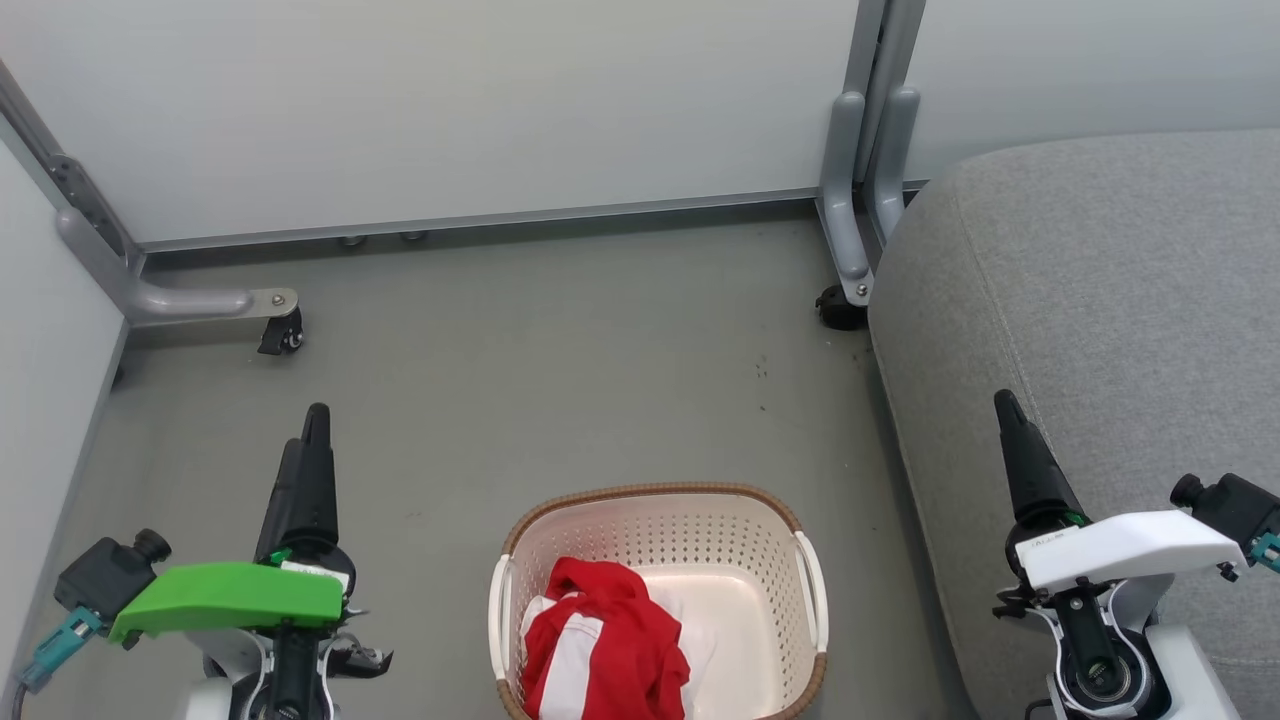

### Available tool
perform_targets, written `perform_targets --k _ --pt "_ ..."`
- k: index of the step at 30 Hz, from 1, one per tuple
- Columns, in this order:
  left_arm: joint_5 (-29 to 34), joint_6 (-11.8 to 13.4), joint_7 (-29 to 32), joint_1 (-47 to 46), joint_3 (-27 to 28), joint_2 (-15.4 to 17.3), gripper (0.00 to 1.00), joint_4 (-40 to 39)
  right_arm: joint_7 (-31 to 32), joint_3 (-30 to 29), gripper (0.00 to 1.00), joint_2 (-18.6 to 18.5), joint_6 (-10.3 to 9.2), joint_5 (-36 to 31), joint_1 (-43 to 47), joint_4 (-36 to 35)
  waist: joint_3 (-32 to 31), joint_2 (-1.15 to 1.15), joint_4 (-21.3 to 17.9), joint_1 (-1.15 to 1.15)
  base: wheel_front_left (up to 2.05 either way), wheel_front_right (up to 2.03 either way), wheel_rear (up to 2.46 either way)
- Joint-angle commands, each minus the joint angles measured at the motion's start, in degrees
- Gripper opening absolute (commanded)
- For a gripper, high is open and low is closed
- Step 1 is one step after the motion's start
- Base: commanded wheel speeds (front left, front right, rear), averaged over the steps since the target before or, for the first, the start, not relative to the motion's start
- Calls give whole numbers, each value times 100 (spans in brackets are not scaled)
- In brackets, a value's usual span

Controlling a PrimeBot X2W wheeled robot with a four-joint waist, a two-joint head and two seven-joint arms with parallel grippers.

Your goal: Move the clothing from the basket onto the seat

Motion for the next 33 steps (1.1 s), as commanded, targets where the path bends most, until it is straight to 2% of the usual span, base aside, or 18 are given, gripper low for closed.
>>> perform_targets --k 1,17,33 --pt "246 -7 -64 -200 -45 71 100 -117 -70 51 100 -33 3 -265 -158 -130 -2 0 -2 0 0 0 0" --pt "1878 -10 -373 -219 -246 114 100 -70 -379 324 100 -118 3 -1868 -181 -165 -6 0 -24 0 0 0 0" --pt "2989 -12 -637 -209 -388 110 100 128 -640 519 100 -101 3 -3040 -203 -13 -14 0 -35 0 0 0 0"
